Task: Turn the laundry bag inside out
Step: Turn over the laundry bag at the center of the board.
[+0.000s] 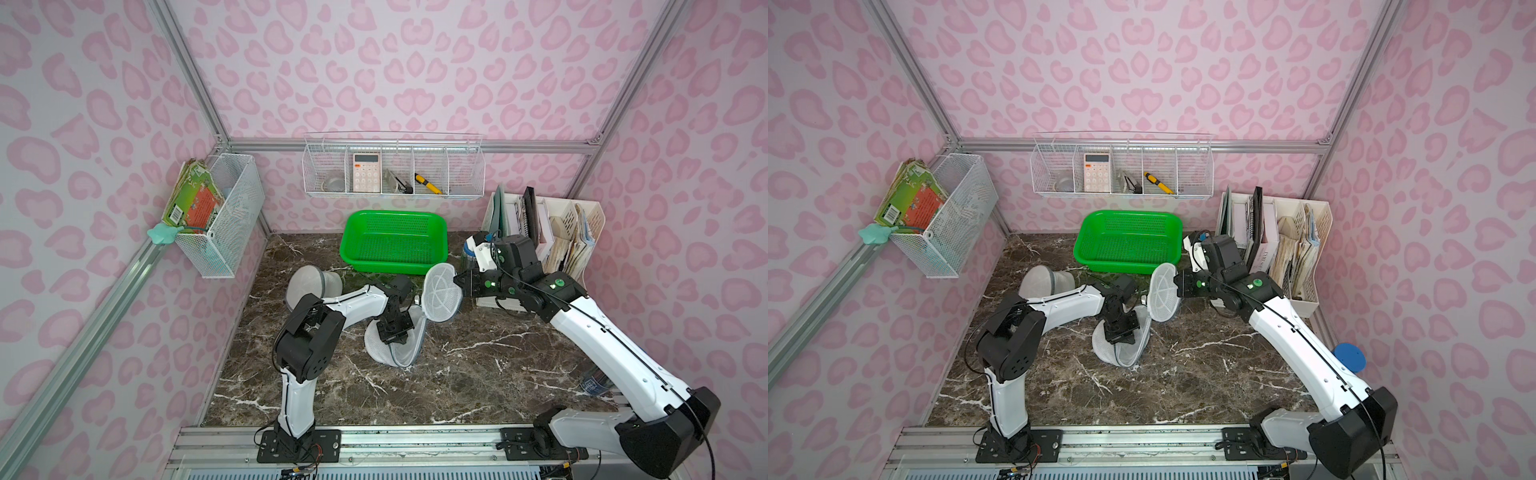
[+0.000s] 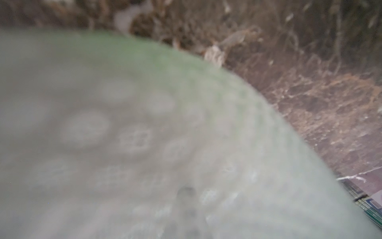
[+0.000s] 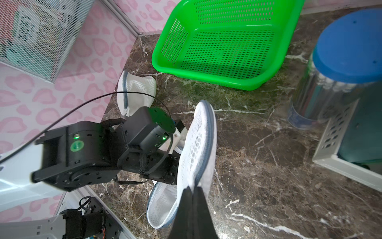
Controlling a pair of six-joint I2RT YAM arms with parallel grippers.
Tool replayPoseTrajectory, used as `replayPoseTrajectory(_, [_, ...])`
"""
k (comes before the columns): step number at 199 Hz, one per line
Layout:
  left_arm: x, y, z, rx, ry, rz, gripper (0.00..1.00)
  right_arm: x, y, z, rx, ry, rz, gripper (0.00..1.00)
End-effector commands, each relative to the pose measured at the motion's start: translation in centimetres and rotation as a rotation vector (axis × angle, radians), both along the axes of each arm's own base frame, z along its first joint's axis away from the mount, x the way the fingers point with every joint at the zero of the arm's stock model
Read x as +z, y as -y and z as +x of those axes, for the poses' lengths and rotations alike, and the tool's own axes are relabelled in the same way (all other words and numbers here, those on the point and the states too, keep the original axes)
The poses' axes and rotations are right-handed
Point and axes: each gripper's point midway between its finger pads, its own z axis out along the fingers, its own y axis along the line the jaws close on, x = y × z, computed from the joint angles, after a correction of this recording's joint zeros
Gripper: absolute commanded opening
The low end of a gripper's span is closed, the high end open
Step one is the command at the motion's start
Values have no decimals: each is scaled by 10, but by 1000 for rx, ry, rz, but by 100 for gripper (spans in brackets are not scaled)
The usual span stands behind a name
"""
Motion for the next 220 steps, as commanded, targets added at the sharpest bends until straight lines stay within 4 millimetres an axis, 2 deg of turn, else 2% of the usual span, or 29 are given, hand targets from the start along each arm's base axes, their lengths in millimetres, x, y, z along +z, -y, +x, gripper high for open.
replayPoseTrajectory(1, [-14, -11, -3, -2, -2, 63, 8, 17, -6, 5, 31, 26, 24, 0])
replayPoseTrajectory(25, [-11, -13, -4, -6, 8, 61, 9, 19, -8, 10, 32, 25, 44, 0])
replayPoseTrajectory(53, [2, -17, -5, -12, 40, 58, 14, 9, -4, 11, 18, 8, 58, 0])
replayPoseTrajectory(87, [-3, -18, -11, -24, 29, 66, 12, 38, -1, 23, 23, 46, 135, 0])
replayPoseTrajectory(109, [0, -15, -10, -25, 34, 55, 12, 42, -4, 28, 33, 59, 129, 0])
replayPoseTrajectory(133, [24, -13, -4, -28, 78, 37, 13, 24, -3, 26, 28, 51, 93, 0])
replayPoseTrajectory(144, [39, -11, -1, -31, 100, 24, 17, 15, -2, 23, 25, 52, 75, 0])
replayPoseTrajectory(149, [46, -11, 0, -30, 108, 22, 19, 17, -1, 23, 22, 65, 73, 0])
replayPoseTrajectory(151, [48, -11, 0, -30, 112, 20, 20, 6, 0, 22, 20, 49, 60, 0])
replayPoseTrajectory(154, [52, -11, 0, -29, 115, 18, 21, 2, 0, 20, 19, 43, 52, 0])
replayPoseTrajectory(173, [74, -12, -1, -35, 130, 8, 30, -7, 4, 18, 8, 44, 26, 0])
replayPoseTrajectory(220, [111, -14, -2, 62, 125, -87, 28, -16, 6, 16, -4, 79, -16, 0])
